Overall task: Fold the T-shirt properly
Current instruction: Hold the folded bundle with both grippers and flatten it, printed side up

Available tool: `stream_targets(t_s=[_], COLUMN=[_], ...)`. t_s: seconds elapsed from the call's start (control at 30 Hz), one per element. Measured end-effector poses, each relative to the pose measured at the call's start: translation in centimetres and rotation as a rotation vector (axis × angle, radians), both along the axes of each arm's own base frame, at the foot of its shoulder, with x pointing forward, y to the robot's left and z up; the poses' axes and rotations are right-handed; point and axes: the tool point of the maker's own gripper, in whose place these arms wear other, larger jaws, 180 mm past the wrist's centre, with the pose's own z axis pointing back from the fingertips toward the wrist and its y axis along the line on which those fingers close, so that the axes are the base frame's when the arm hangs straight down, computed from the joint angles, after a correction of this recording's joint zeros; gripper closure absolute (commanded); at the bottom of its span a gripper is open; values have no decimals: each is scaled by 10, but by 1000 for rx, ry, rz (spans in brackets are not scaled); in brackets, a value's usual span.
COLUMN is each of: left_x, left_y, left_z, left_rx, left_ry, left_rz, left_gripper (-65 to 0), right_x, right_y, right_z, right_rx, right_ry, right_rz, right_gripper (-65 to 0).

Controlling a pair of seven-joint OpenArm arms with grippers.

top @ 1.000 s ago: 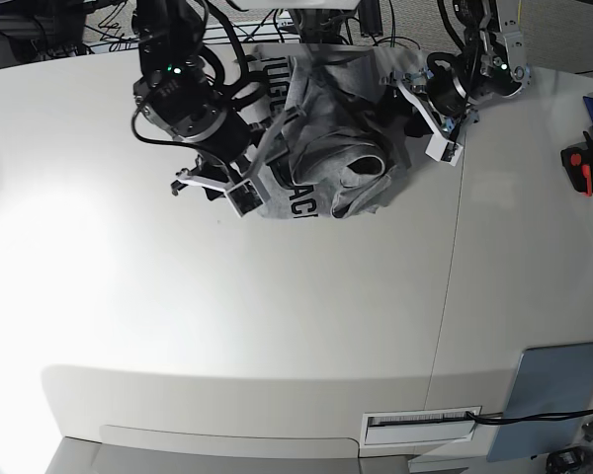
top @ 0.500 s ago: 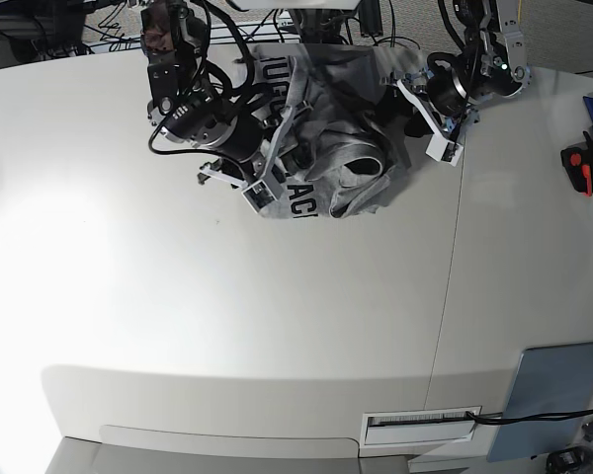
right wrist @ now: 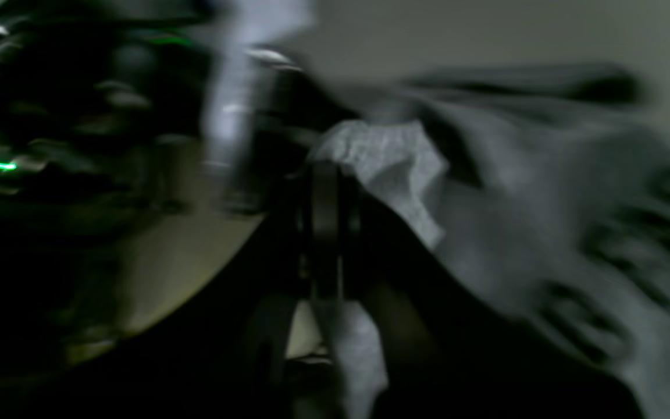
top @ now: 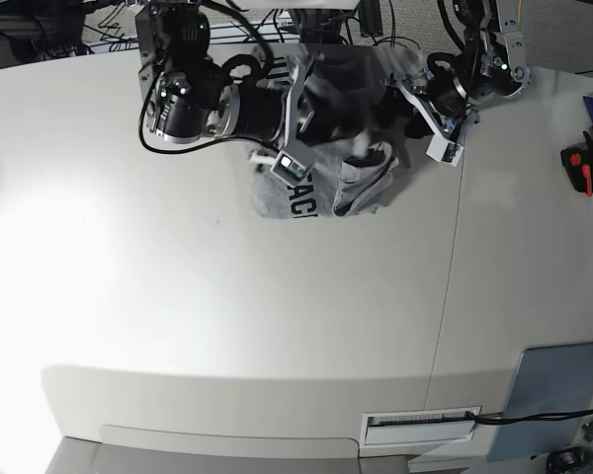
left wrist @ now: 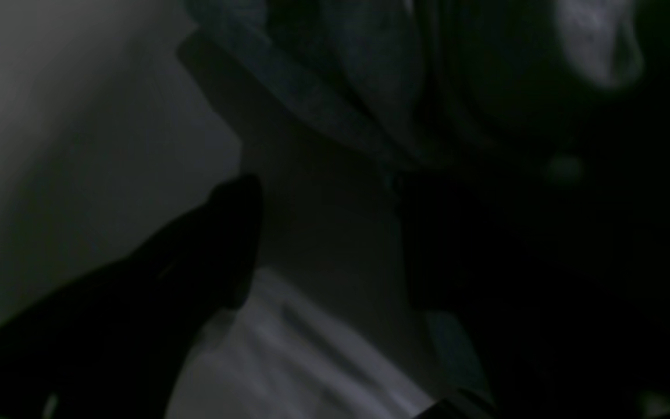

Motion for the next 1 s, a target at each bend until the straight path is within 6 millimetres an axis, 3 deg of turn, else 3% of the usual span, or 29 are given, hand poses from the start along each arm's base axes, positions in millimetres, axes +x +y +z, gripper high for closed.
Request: stream_targets(t_s=[0.2,0.27,0.4,0.73,0.87,1.0], left_x=[7,8,8,9,13,29], left_y=[0,0,14,48,56,85], left_z=[3,4,3,3,7,28], left_rx=[0,1,42,142,151,170], left_ry=[-17,-19,-20,-13,-27,-102], left_rz=[0,0,-18,-37,-16,97], left_gripper=[-384,-384,-384,-384,-384,-384], right_x=[-24,-30,-34,-33,-2,38], right_y=[11,13,15,15,1,-36], right_z=[25,30,43,44,38,20], right_rx=[152,180,257,260,223,95], right_ry=[50,63,76,74,11,-69], right_rz=[127,155,176,169,24,-172], right_gripper=[0,-29,-32,-31,-31,-30])
